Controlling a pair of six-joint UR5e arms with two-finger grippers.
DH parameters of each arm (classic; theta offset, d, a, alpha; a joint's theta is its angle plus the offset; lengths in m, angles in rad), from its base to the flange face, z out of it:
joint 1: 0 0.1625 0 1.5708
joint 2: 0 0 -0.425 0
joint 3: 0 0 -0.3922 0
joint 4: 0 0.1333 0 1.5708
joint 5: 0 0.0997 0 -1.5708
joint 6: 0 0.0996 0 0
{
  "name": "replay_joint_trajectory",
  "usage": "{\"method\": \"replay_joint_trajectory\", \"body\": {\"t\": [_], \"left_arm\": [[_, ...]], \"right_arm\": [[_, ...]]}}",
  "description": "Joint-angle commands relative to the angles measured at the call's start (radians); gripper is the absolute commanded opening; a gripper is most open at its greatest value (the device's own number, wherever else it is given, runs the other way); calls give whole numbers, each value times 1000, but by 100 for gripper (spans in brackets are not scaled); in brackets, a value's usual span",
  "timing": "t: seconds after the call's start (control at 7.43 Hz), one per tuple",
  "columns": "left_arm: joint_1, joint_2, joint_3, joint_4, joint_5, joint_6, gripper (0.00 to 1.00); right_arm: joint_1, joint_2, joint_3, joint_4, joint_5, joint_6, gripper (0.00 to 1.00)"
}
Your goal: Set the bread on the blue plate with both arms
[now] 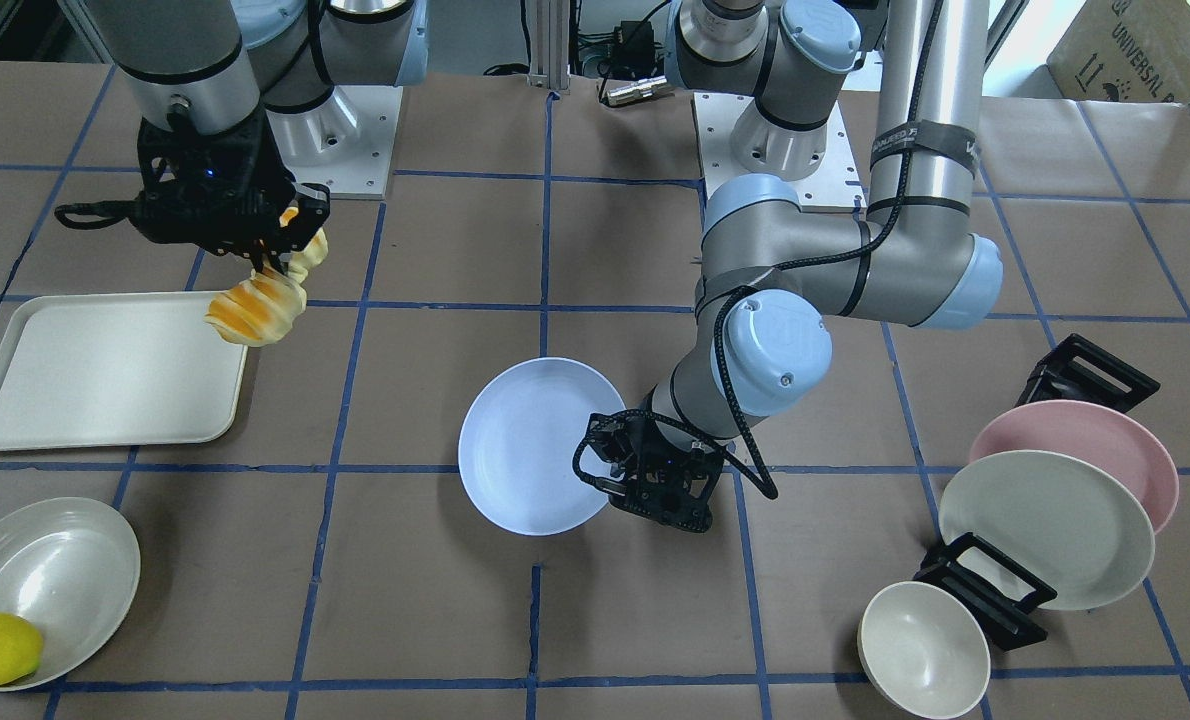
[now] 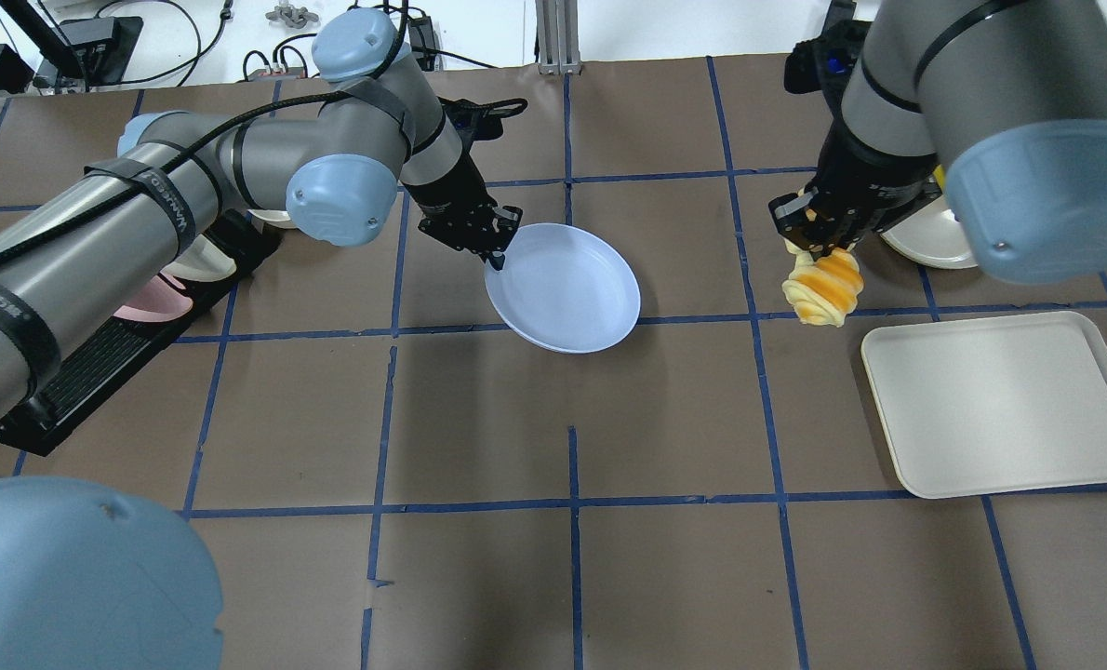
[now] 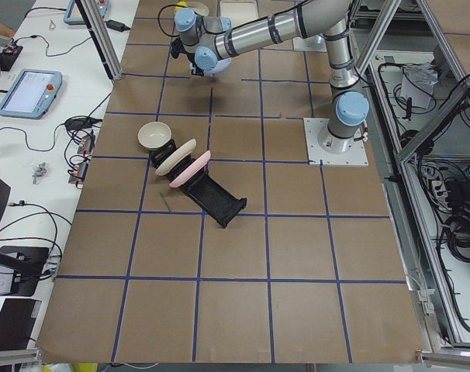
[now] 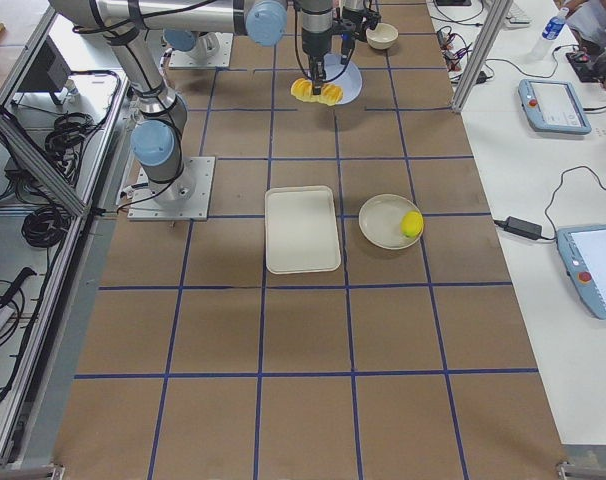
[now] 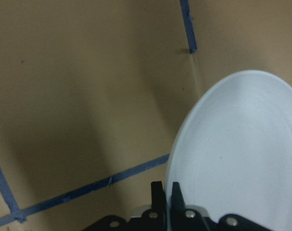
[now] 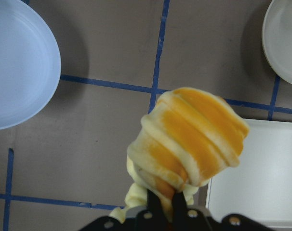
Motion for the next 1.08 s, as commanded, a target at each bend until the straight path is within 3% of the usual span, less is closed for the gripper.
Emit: {"method": "replay_joint_trajectory", "body": {"t": [0.0,0.13,0.4,0.67,0.94], "left_arm": [[-21,-53,5,78,-17,-26,17],[-18,-53,-1,88,-26,-26,37],[2,0,11,67,-11,-11,100],[87,138,-9,-59,12,20,100],[115,304,-12,-220,176,80,100]], "right_arm": [[67,67,10,-93,-47,85,6],[79,98,12,-154,-73,137,6],[85,132,12,-155,-70,145,6],[143,156,-2,-161,-59,147,6],[179,219,-8,-237,8,147,6]]}}
